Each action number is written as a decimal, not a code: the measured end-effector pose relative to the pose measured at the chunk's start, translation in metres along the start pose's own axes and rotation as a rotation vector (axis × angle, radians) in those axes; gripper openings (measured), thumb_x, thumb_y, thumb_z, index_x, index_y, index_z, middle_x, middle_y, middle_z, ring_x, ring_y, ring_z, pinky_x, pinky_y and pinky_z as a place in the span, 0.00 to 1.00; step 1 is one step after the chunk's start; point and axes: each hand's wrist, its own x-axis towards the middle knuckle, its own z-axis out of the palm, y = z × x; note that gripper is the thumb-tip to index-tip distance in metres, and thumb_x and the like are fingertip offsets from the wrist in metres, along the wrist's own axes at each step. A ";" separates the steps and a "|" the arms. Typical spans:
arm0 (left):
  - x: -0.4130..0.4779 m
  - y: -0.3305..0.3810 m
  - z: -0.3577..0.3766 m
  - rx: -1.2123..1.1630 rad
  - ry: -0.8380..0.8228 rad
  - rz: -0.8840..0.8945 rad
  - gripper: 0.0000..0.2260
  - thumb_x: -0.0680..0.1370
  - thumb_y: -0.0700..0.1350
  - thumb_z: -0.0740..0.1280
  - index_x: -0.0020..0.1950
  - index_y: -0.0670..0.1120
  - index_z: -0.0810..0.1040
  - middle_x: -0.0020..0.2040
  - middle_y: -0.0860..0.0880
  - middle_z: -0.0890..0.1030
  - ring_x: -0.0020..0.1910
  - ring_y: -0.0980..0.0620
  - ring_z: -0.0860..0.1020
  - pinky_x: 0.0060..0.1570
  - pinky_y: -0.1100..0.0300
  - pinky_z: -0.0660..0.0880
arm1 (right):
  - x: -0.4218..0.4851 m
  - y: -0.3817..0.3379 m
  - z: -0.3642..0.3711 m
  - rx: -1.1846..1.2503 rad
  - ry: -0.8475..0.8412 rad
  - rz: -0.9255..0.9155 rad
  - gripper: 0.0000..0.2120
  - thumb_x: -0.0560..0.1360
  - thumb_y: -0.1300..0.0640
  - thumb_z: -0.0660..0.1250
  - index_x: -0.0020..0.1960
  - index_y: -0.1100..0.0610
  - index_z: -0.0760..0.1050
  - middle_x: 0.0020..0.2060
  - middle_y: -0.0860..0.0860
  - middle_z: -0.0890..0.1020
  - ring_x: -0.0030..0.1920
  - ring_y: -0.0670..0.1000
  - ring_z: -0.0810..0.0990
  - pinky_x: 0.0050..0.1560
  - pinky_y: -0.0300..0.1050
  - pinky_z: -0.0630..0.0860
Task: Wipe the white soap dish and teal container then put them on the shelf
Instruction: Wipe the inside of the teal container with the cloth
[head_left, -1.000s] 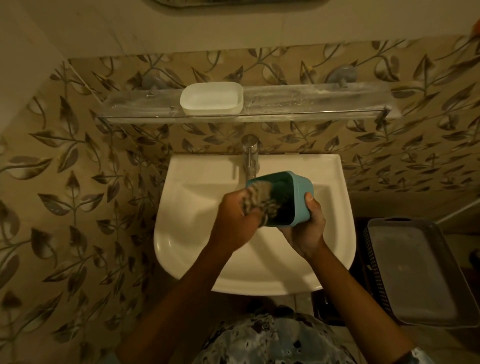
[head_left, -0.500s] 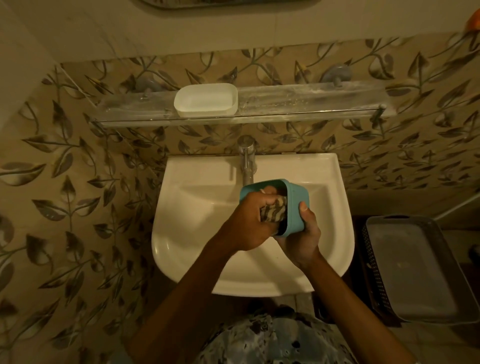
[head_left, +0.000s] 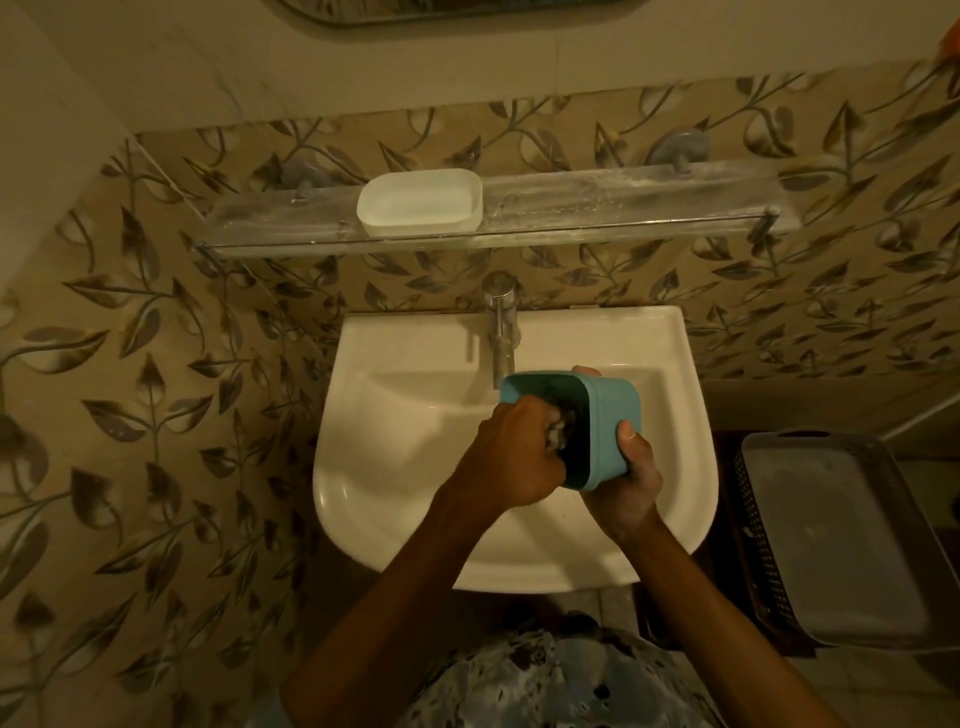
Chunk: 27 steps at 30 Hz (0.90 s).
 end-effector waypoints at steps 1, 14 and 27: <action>0.003 0.002 -0.004 -0.073 -0.031 -0.023 0.18 0.71 0.34 0.68 0.60 0.43 0.77 0.56 0.44 0.81 0.55 0.46 0.79 0.56 0.53 0.77 | -0.001 0.000 0.000 -0.016 -0.021 -0.017 0.40 0.65 0.40 0.74 0.67 0.60 0.66 0.54 0.52 0.83 0.55 0.51 0.81 0.56 0.45 0.78; -0.001 0.014 -0.005 -0.473 -0.075 0.150 0.18 0.69 0.32 0.72 0.58 0.40 0.79 0.56 0.44 0.80 0.55 0.49 0.79 0.55 0.50 0.78 | -0.005 0.008 0.003 0.112 0.085 -0.124 0.30 0.64 0.39 0.74 0.59 0.56 0.79 0.48 0.52 0.85 0.50 0.50 0.83 0.47 0.43 0.81; 0.006 0.013 -0.003 0.080 0.135 0.110 0.20 0.71 0.37 0.70 0.62 0.46 0.77 0.57 0.46 0.80 0.53 0.49 0.78 0.45 0.67 0.72 | -0.006 0.006 0.010 0.160 0.127 -0.127 0.31 0.60 0.38 0.77 0.57 0.55 0.80 0.49 0.53 0.84 0.51 0.52 0.82 0.49 0.46 0.80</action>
